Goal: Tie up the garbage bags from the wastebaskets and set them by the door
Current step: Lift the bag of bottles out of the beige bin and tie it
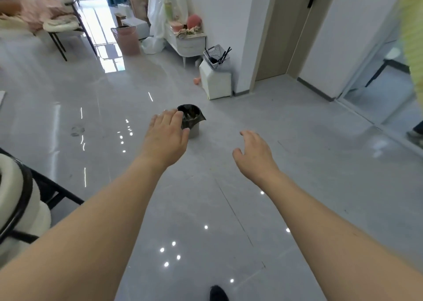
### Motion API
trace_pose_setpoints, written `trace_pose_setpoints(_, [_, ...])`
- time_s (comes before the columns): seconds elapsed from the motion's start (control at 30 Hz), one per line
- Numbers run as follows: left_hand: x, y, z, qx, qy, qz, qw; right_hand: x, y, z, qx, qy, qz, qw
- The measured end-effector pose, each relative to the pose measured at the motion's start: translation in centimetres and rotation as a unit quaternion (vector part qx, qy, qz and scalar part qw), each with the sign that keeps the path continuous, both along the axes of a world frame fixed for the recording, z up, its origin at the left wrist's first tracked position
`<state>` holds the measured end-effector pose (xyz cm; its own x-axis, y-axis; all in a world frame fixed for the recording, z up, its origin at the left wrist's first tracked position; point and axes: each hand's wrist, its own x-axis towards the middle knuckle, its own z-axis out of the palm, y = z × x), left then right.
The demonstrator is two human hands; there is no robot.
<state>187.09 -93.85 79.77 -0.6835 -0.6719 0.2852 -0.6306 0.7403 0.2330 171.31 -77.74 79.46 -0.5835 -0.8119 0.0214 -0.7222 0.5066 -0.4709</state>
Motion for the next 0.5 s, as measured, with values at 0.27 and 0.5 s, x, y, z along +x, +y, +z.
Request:
trace_pose_setpoints(0.27, [-4.2, 1.2, 2.2, -0.009, -0.044, 0.009, 0.999, -4.8, 0.2, 2.8, 0.017, 0.005, 0.014, 1.000])
trace_pose_setpoints(0.5, [-7.5, -0.8, 2.9, 0.003, -0.054, 0.051, 0.997, -8.5, -3.7, 4.0, 0.010, 0.012, 0.078, 0.997])
